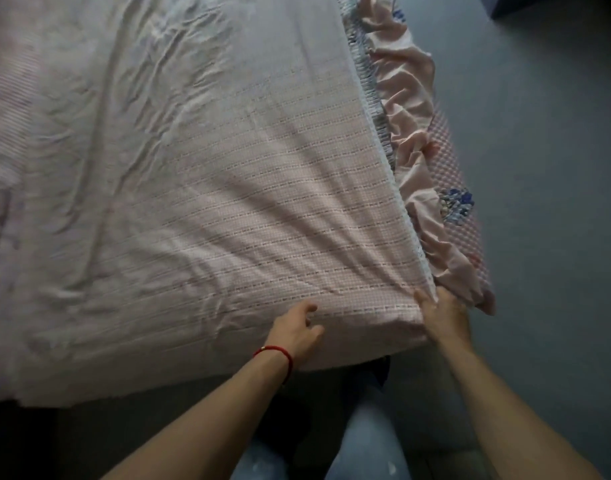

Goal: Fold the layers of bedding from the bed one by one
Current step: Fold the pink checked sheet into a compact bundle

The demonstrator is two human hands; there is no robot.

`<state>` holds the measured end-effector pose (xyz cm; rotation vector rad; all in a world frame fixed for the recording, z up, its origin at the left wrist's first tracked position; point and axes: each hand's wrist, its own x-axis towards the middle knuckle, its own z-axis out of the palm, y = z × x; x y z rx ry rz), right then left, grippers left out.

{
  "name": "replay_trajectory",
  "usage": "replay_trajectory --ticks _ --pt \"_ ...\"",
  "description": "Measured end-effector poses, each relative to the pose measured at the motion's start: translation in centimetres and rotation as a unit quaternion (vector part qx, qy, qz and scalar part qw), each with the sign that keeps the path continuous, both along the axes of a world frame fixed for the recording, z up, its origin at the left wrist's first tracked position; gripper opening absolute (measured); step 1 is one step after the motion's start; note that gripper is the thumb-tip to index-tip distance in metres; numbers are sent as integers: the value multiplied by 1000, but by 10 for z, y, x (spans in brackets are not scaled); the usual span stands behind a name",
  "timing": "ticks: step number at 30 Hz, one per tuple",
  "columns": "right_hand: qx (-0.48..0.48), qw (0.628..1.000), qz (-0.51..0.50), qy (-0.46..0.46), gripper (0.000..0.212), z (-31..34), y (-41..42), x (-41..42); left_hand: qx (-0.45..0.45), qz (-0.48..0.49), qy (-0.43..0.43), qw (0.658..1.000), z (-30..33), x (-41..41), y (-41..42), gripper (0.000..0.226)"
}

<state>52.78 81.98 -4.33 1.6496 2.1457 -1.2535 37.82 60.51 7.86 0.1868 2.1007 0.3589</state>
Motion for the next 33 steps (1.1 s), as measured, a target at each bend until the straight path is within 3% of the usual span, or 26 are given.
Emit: replay_trajectory --ticks 5,8,10,12,17,24,33 --pt "16 996 81 -22 40 -5 14 15 -12 21 -10 1000 1 7 -25 48" --pt "-6 986 92 -140 40 -24 19 46 -24 7 0 1000 2 13 -41 49" --pt "-37 962 109 -247 51 -37 21 59 -31 7 10 999 8 15 -57 52" --pt "-61 942 152 -294 64 -39 17 64 -38 13 20 999 14 15 -74 53" --pt "-66 935 287 -199 46 33 -41 23 -52 39 67 996 40 7 -131 60" --pt "-70 917 383 -85 44 117 -164 -89 -19 158 147 976 77 -34 -254 62" --pt "-63 874 481 14 41 173 -419 -237 22 212 109 971 34 -132 -471 64"
